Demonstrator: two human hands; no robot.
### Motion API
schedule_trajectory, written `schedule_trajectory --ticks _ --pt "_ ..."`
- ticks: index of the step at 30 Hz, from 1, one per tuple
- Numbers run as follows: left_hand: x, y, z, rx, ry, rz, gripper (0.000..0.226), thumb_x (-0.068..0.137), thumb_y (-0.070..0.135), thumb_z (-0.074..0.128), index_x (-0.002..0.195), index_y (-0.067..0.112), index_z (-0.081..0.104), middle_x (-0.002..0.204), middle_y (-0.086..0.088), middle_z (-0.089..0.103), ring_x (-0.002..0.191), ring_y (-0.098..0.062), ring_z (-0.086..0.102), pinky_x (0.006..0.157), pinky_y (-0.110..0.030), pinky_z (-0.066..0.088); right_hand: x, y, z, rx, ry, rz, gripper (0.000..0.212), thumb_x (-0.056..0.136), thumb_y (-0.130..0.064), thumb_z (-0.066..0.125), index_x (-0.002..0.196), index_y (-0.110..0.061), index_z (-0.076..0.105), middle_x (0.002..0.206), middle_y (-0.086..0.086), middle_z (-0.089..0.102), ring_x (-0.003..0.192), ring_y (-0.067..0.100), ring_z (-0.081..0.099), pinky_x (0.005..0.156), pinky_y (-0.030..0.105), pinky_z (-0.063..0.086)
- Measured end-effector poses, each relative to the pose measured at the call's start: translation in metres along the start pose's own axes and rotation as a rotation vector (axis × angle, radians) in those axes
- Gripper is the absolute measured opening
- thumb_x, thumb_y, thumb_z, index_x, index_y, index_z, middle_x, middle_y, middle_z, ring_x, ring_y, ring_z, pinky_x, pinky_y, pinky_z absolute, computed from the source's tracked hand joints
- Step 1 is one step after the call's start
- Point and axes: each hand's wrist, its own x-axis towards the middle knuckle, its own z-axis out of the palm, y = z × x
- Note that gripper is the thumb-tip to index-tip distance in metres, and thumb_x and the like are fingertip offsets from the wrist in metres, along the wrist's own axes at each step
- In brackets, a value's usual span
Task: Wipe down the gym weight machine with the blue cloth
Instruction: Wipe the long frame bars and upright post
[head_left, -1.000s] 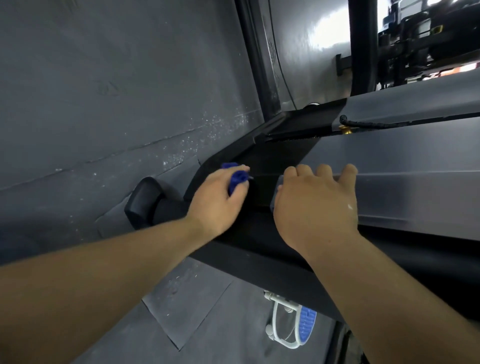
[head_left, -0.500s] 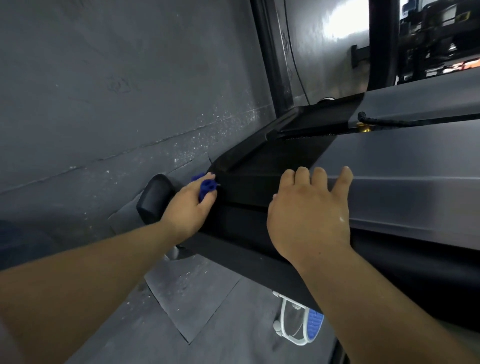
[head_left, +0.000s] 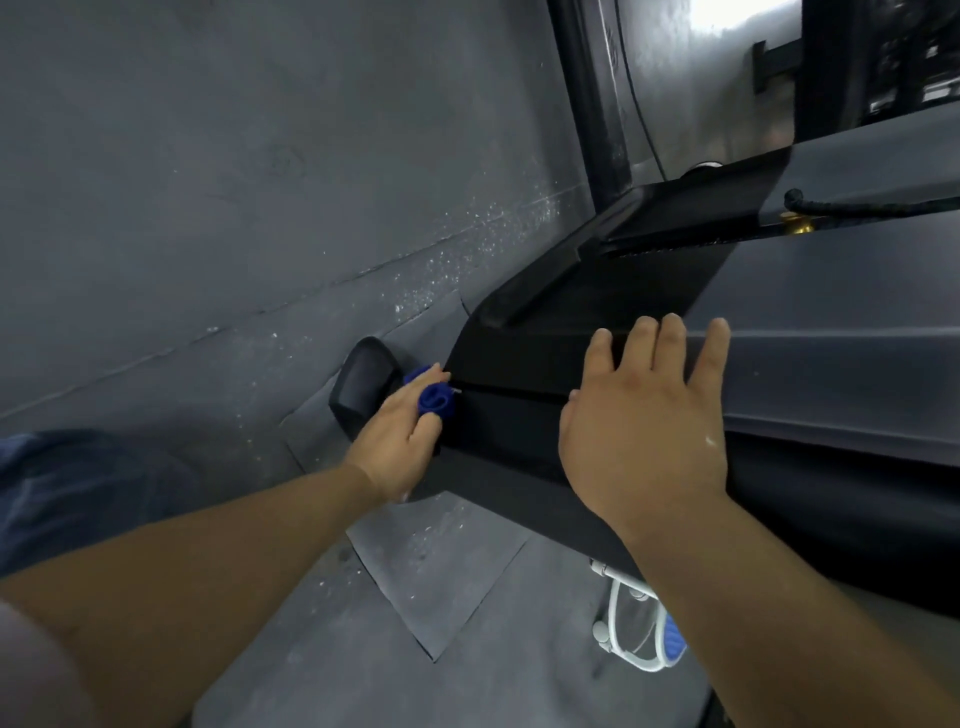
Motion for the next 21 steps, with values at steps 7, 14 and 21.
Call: schedule_trajectory --ticks 7,14,21 --pt "0.022 0.006 -0.013 -0.027 -0.015 -0.439 0.036 0.104 0.020 0.031 0.132 0.008 0.049 0.128 -0.019 0.053 0.106 -0.028 0.049 0.089 -0.031 0.034 -0.005 0.012 -0.007 0.087 -0.046 -0.071 0.062 0.103 -0.039 0.023 0.156 -0.014 0.006 0.161 0.025 -0.004 0.149 0.041 -0.007 0.120 0.053 -0.006" --pt "-0.023 0.097 -0.002 -0.441 -0.043 -0.420 0.018 0.098 0.014 0.047 0.090 0.020 0.062 0.096 -0.011 0.065 0.089 -0.024 0.060 0.083 -0.036 0.047 -0.040 0.049 -0.022 0.349 -0.064 -0.220 0.051 0.104 -0.032 0.027 0.154 -0.021 0.026 0.164 0.001 0.012 0.152 0.018 0.001 0.122 0.036 -0.003" --pt "-0.082 0.214 0.008 -0.676 -0.299 -0.177 0.023 0.099 0.012 0.054 0.119 0.010 0.064 0.113 -0.008 0.072 0.101 -0.018 0.068 0.091 -0.028 0.054 -0.104 0.097 -0.024 0.674 0.157 -0.131 0.033 0.103 -0.025 0.035 0.130 -0.023 0.053 0.123 -0.002 0.060 0.115 0.017 0.053 0.105 0.031 0.038"
